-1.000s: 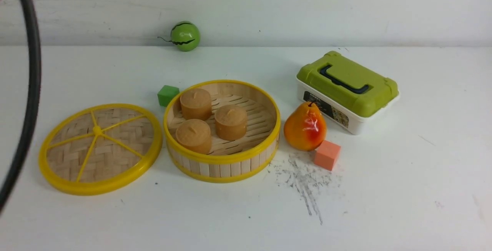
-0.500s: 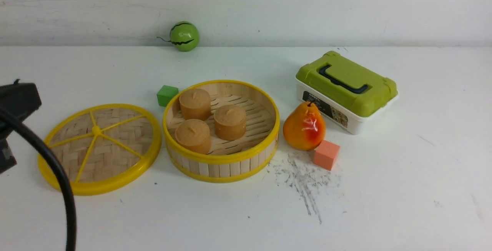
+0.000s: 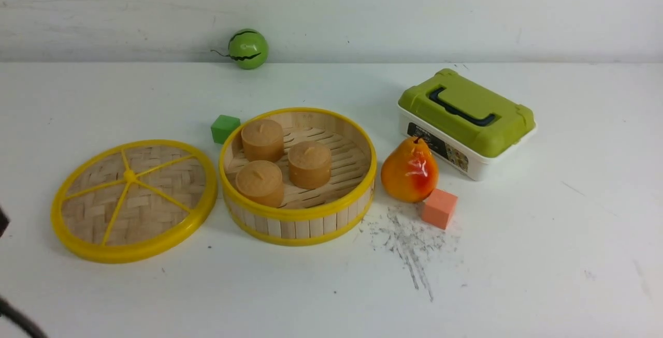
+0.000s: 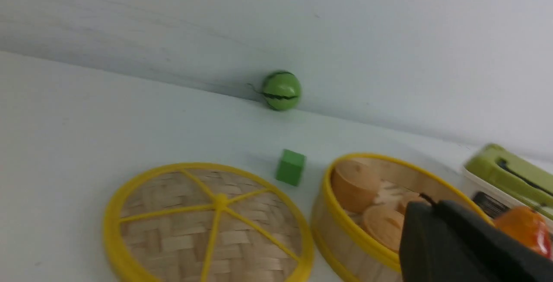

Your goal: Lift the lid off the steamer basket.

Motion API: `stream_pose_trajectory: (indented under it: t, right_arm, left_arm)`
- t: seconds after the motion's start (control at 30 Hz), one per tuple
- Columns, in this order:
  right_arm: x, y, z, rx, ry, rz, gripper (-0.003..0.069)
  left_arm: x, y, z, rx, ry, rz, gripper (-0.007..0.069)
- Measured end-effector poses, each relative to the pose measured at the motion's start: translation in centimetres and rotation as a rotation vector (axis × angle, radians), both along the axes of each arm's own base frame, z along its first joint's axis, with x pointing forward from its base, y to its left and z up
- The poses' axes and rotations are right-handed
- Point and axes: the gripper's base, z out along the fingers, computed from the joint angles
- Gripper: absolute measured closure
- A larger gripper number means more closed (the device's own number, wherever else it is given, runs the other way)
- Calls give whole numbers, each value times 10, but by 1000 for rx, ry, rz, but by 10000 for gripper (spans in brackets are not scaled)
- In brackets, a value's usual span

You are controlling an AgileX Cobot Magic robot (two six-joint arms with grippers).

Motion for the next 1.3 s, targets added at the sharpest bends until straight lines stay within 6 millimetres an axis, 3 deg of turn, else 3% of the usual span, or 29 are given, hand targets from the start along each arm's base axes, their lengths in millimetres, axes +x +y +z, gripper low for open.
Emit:
stream_pose_trajectory:
  t: [0.03, 0.1, 0.17, 0.33, 0.47, 0.57, 0.83, 1.3]
  right_arm:
    - [0, 0, 0, 0, 0, 0, 419]
    - [0, 0, 0, 0, 0, 0, 419]
    - [0, 0, 0, 0, 0, 0, 419]
    - [0, 0, 0, 0, 0, 0, 419]
    - [0, 0, 0, 0, 0, 0, 419]
    - [0, 0, 0, 0, 0, 0, 419]
    - [0, 0, 0, 0, 0, 0, 419]
    - [0, 0, 0, 0, 0, 0, 419]
  left_arm:
    - [-1, 1, -2, -1, -9, 16, 637]
    - [-10, 8, -32, 14, -30, 78, 637]
    - [-18, 9, -46, 105, -77, 95, 637]
    - [-29, 6, -39, 321, -220, 83, 636]
    - [-30, 4, -41, 354, -213, 55, 636]
    - [-29, 1, -47, 337, -155, 12, 636]
    - [-32, -3, -85, 245, 267, -85, 630]
    - [-33, -2, -87, 229, 283, -79, 623]
